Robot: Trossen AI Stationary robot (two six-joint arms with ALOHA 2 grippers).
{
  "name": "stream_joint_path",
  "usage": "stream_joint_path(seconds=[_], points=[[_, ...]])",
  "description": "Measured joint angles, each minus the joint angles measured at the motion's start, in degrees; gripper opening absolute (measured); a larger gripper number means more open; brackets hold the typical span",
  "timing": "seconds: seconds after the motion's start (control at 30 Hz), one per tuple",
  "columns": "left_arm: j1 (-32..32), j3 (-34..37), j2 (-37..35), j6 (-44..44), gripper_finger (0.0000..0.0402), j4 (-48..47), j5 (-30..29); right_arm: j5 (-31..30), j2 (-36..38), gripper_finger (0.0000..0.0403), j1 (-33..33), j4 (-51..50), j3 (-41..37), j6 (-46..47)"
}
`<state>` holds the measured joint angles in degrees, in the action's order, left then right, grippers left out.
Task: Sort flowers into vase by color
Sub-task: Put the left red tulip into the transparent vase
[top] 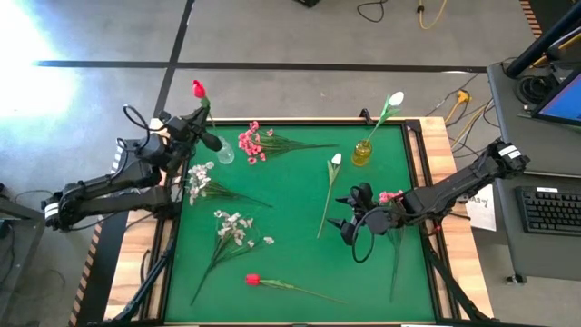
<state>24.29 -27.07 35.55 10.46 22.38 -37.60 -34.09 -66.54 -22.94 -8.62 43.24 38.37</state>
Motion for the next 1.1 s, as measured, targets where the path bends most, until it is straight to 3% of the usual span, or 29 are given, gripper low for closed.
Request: stream_joint_path(seconds=[0.63,1.1], points=[[0.6,-0.55,1.23,1.85,0.0,1.91,-0.87,-0.02,0.0,0.0352,0.0,0.0,0.0,0.66],[3.65,0.0,6.18,-6.14,0.0,1.76,-0.87,-0.02,0.0,0.0352,0.0,0.01,0.0,0.67]])
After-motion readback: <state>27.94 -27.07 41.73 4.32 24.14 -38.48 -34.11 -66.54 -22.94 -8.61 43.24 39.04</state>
